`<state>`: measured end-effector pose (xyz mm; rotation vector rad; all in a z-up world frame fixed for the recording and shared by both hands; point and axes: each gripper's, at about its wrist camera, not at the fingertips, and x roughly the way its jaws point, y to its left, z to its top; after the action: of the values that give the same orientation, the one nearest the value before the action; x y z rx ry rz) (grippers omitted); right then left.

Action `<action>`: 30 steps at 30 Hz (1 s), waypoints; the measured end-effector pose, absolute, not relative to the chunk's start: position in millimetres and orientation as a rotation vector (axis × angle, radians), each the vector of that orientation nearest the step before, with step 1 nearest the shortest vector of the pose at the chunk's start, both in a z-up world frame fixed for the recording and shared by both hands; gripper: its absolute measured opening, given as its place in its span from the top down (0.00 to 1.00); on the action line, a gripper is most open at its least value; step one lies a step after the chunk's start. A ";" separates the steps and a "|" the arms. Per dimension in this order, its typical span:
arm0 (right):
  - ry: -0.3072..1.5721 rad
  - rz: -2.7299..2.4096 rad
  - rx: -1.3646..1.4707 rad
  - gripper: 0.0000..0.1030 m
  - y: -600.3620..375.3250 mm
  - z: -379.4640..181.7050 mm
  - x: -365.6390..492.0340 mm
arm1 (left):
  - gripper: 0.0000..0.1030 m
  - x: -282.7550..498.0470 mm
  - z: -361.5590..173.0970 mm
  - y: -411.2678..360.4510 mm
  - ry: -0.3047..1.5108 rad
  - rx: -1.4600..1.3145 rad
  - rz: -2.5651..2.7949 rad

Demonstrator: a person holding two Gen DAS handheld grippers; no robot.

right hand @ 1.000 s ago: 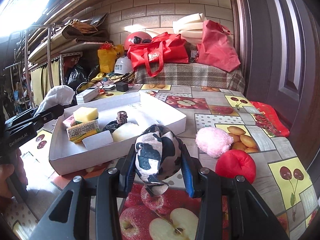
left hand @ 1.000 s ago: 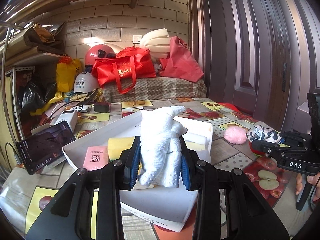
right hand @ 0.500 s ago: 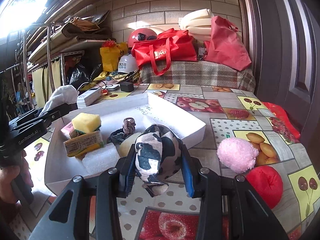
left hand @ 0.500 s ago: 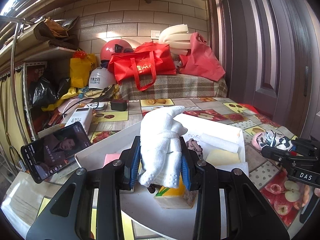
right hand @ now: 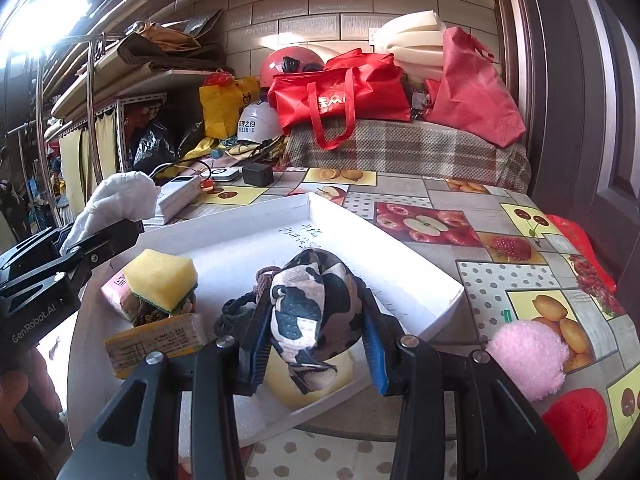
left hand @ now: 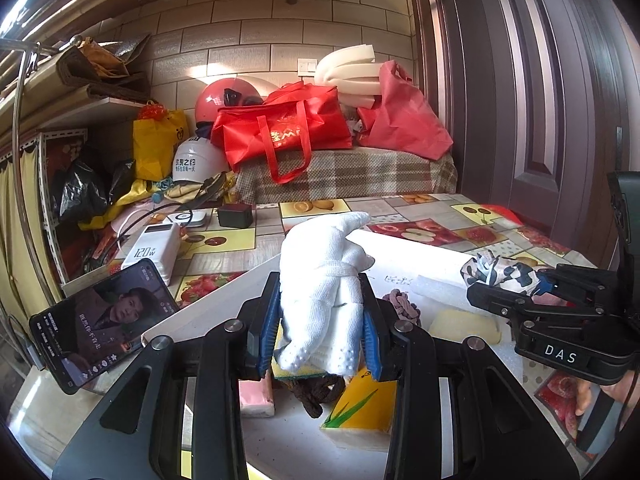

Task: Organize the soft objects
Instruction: 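Carry the towel figure and cloth over the tray with both grippers, then open the left gripper to drop the towel while the right releases the cloth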

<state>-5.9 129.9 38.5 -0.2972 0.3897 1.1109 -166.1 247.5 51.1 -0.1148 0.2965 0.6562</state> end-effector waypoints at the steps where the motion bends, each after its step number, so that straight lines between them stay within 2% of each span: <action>1: 0.386 1.111 -0.304 0.61 134.3 38.6 -6.7 | 0.67 -164.6 51.0 249.7 0.299 -0.116 0.658; 15: 0.418 1.081 -0.339 0.59 168.4 35.5 1.9 | 0.67 -150.0 50.8 268.7 0.320 -0.129 0.691; 17: 0.410 1.070 -0.339 0.58 167.4 36.0 0.7 | 0.64 -150.8 50.5 268.9 0.318 -0.131 0.700; 18: 0.410 1.066 -0.337 0.52 167.5 36.4 1.1 | 0.58 -151.2 50.7 268.9 0.316 -0.131 0.704; 19: 0.410 1.062 -0.335 0.45 167.5 36.6 1.6 | 0.41 -151.9 50.9 268.4 0.311 -0.129 0.712; 20: 0.411 1.056 -0.332 0.41 167.1 36.7 2.2 | 0.29 -152.7 51.3 267.9 0.305 -0.127 0.721; 21: 0.411 1.051 -0.330 0.29 166.7 36.8 2.8 | 0.15 -154.3 51.9 266.7 0.294 -0.124 0.727; 22: 0.411 1.049 -0.327 0.16 166.3 37.2 3.2 | 0.06 -156.7 52.4 265.5 0.281 -0.120 0.732; 23: 0.407 1.049 -0.323 0.14 165.6 37.9 3.2 | 0.01 -157.2 52.7 265.2 0.277 -0.119 0.731; 24: 0.401 1.050 -0.320 0.14 164.7 38.5 2.6 | 0.00 -156.8 52.9 265.3 0.276 -0.117 0.732; 27: 0.378 1.043 -0.318 0.00 162.4 39.6 -0.7 | 0.00 -156.6 52.5 266.4 0.279 -0.119 0.732; 30: 0.365 1.044 -0.313 0.00 161.2 40.9 -1.5 | 0.00 -155.5 52.7 266.6 0.271 -0.117 0.732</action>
<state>-1.5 161.2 40.9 -0.3133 0.3654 1.0436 -155.5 266.6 52.7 -0.1167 0.2708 0.7323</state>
